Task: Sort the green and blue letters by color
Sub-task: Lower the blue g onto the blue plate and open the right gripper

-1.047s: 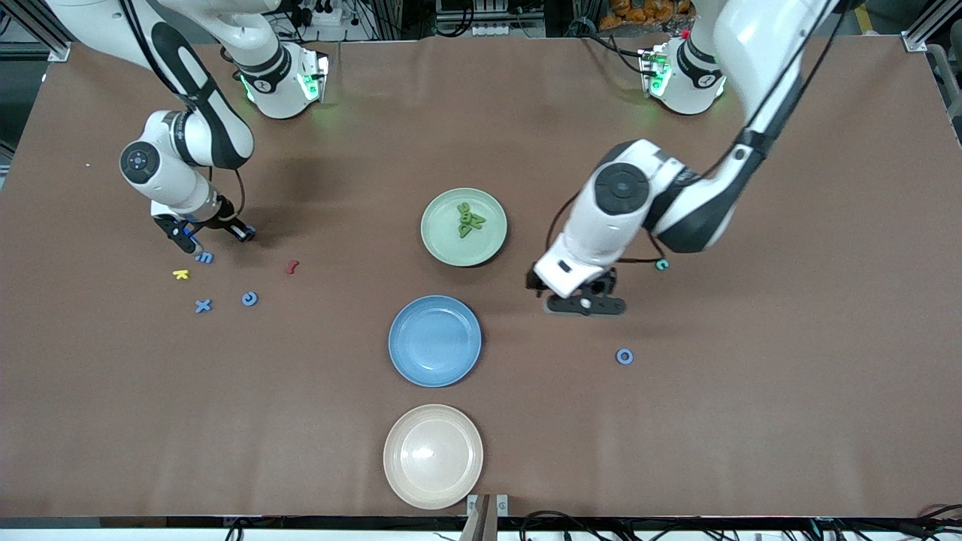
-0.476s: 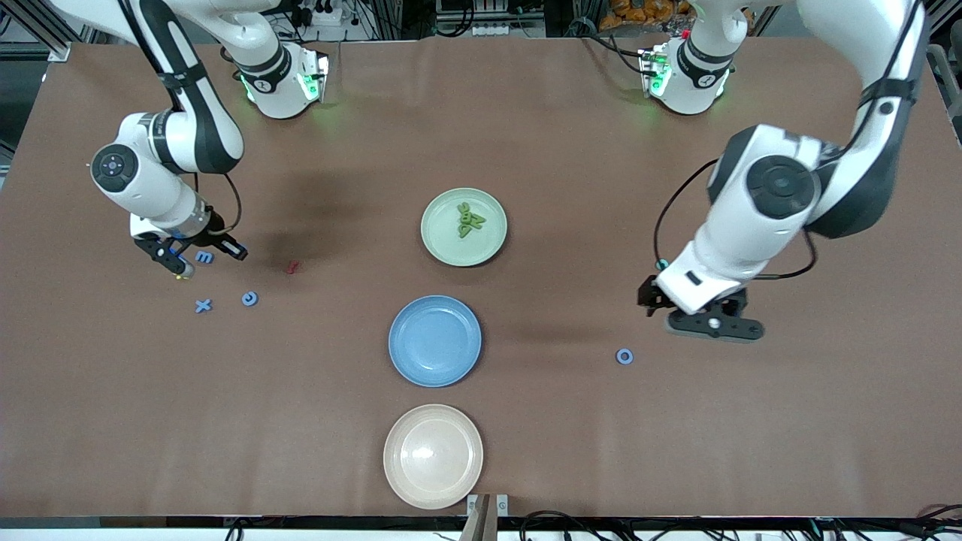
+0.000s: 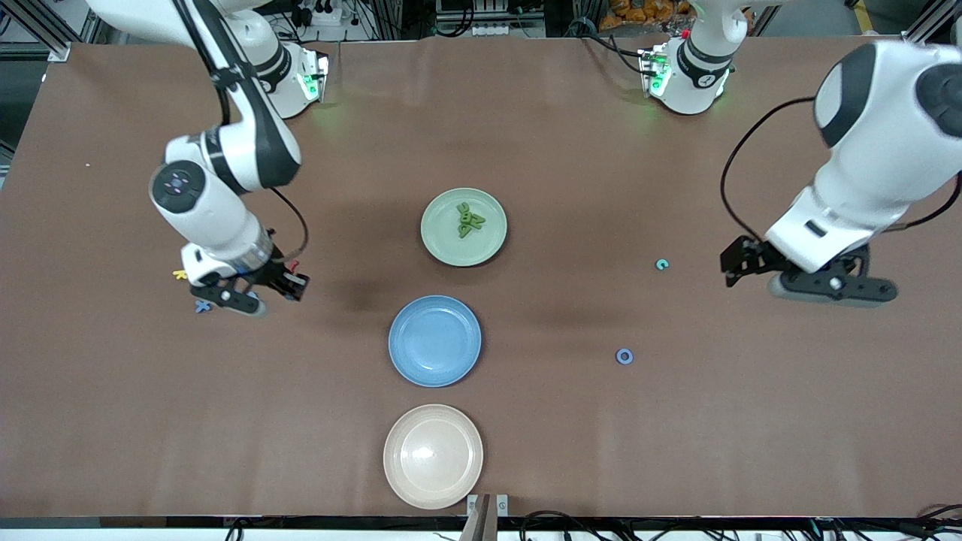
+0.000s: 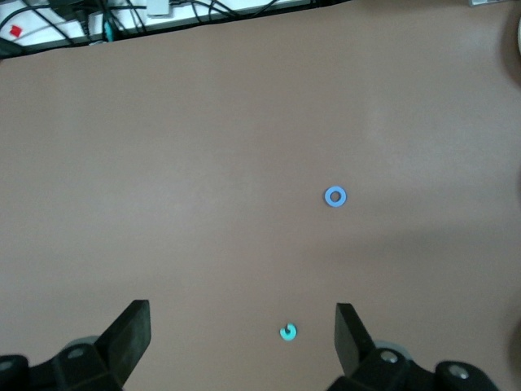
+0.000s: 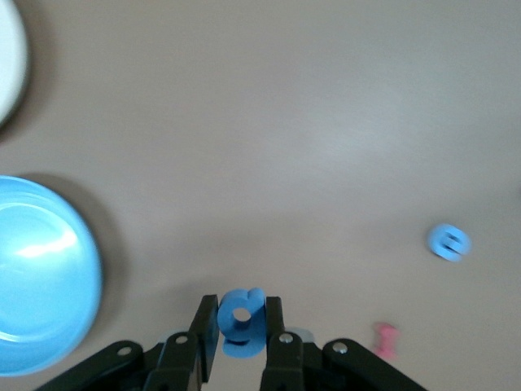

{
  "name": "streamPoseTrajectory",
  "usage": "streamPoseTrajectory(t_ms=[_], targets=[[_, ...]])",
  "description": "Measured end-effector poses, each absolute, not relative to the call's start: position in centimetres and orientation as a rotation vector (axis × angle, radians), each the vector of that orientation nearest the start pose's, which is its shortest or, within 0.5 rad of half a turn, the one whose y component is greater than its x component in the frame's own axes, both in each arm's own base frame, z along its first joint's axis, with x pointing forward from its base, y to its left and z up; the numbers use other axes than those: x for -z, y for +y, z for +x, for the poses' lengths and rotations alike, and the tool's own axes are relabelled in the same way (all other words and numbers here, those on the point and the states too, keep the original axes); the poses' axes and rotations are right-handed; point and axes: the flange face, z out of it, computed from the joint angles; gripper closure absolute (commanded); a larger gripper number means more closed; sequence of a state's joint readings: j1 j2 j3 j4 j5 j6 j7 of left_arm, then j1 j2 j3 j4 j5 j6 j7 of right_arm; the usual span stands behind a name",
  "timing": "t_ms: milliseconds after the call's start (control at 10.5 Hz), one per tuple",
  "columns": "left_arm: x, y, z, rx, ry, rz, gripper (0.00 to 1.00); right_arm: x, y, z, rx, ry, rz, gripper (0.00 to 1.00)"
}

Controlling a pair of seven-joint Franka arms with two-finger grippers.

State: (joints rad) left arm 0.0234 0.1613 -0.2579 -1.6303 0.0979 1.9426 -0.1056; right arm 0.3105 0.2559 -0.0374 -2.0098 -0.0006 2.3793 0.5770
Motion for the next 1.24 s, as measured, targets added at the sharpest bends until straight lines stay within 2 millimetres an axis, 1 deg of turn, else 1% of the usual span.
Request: streamPoseTrajectory(t_ms=[95,190,285,381,476,571,666,761,856,951,1142,1237], targets=[[-55.8,-12.1,60.3,0.244,0.209,-3.097,0.0,-33.3,19.2,60.5,0.19,0.421,-3.062,0.97],[-57.7,-11.5,59.1,0.232,0.195,-3.094,0.0,-31.7,21.5,62.3,0.201,0.391,-3.063,0.97],[-59.2,-11.1,57.8,0.215,0.177,-3.099,0.0,-29.7,23.4,63.9,0.218,0.363,-3.062,0.97],[-60.5,-10.3,57.0,0.207,0.146,-3.11,0.0,-28.2,25.1,65.2,0.249,0.335,-3.053,0.97],[-61.6,-9.0,56.5,0.2,0.108,-3.114,0.0,-27.3,26.9,66.0,0.295,0.303,-3.036,0.97],[-62.6,-8.0,56.2,0.197,0.081,-3.115,0.0,-26.9,28.9,66.3,0.343,0.265,-3.012,0.96],[-63.4,-7.6,56.0,0.188,0.069,-3.123,0.0,-26.7,31.0,66.0,0.373,0.244,-2.979,0.9],[-64.1,-7.9,55.7,0.176,0.067,-3.153,0.0,-26.3,33.1,65.2,0.376,0.221,-2.961,0.85],[-64.7,-8.0,55.5,0.169,0.063,-3.171,0.0,-25.7,34.8,64.3,0.361,0.205,-2.958,0.71],[-65.2,-7.6,55.4,0.173,0.052,-3.178,0.0,-24.9,36.0,63.6,0.342,0.21,-2.958,0.01],[-65.9,-7.0,54.8,0.168,0.035,-3.176,0.0,-23.8,37.2,62.8,0.314,0.266,-2.95,0.0],[-66.3,-6.9,54.6,0.172,0.034,-3.176,0.0,-23.9,37.7,62.5,0.308,0.288,-2.941,0.0]])
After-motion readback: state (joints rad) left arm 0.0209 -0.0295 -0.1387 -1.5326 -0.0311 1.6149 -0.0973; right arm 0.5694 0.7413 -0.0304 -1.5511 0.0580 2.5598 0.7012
